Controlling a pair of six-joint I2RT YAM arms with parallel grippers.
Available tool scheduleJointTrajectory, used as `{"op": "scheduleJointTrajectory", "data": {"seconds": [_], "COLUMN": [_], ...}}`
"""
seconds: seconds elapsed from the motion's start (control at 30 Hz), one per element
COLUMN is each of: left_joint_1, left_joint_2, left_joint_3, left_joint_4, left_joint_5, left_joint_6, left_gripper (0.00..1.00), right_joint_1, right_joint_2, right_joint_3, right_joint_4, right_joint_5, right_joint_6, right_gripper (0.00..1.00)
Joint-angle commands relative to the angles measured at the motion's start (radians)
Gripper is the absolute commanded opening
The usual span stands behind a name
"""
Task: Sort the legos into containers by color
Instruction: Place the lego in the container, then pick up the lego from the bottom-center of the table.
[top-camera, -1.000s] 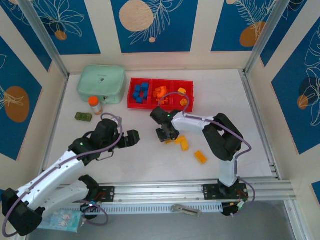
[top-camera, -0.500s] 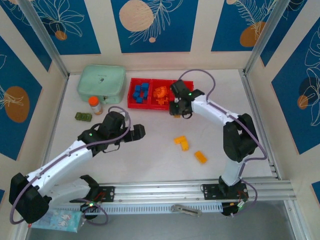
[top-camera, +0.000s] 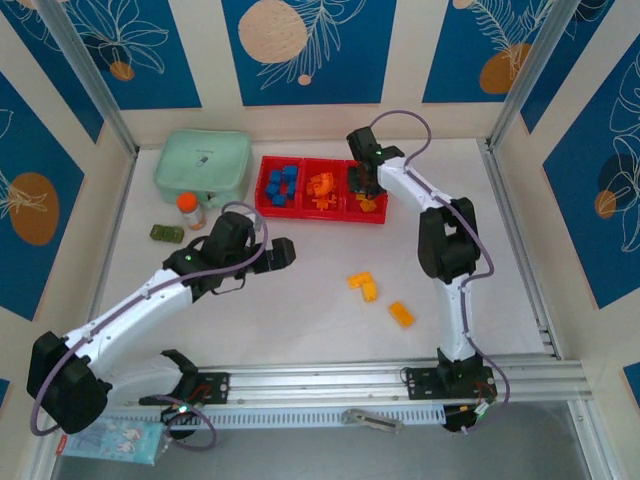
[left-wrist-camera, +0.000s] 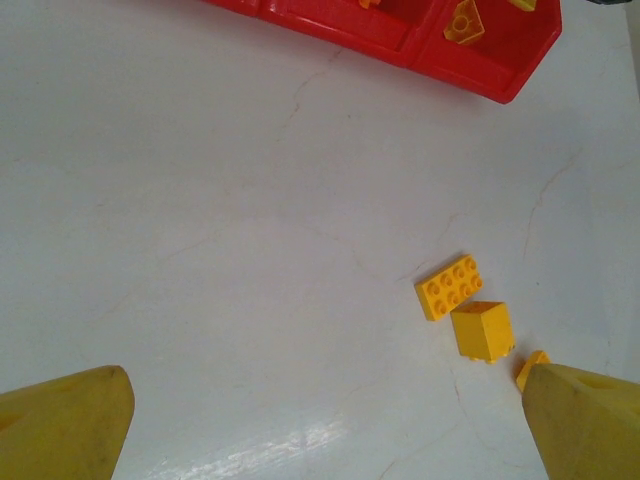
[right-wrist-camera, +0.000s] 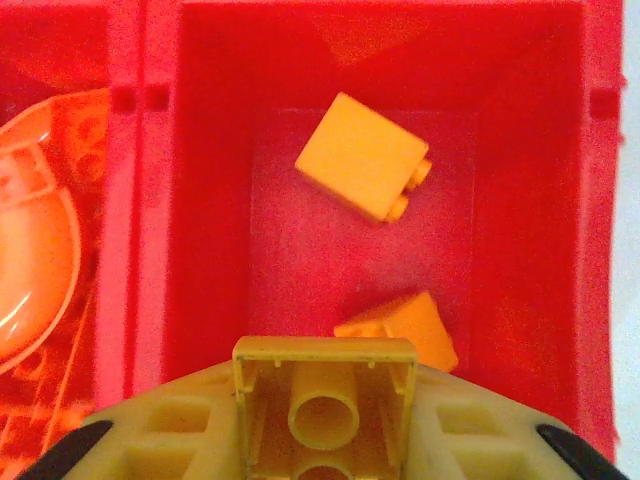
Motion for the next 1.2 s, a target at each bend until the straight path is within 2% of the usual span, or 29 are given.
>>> {"op": "scheduleJointTrajectory", "data": {"seconds": [0.0, 0.1, 0.2, 0.37, 0.93, 1.17], "left_joint_1": [0.018, 0.021, 0.021, 0.021, 0.010, -0.044], "left_joint_2": [0.006, 0.008, 0.006, -0.012, -0.116, -0.159], "left_joint_3": [0.037, 0.045, 0.049, 0.043, -0.061, -0.151], "left_joint_4": [0.016, 0.010, 0.003, -0.005, -0.063, 0.026], "left_joint_5": [0.023, 0.028, 0.030, 0.037, 0.076, 0.082], "left_joint_6": [0.019, 0.022, 0.023, 0.022, 0.026, -0.030], "left_gripper": [0.99, 0.99, 0.99, 0.99, 0.99, 0.99], "right_joint_1": [-0.006, 0.001, 0.008, 0.028, 0.147, 0.219], "right_joint_2": [0.012, -0.014, -0.066, -0.218, -0.610, -0.710], "right_joint_3": [0.064, 0.050, 0.002, -0.193, -0.680, -0.838], "right_joint_4": [-0.056, -0.048, -0.036, 0.031, -0.011, -0.048], "right_joint_5": [0.006, 0.004, 0.003, -0.042, -0.134, -0.129], "right_joint_6": [-0.006, -0.021, -0.032, -0.022, 0.031, 0.099], "right_gripper": [0.44, 0.52, 0.55, 0.59, 0.69, 0.71]}}
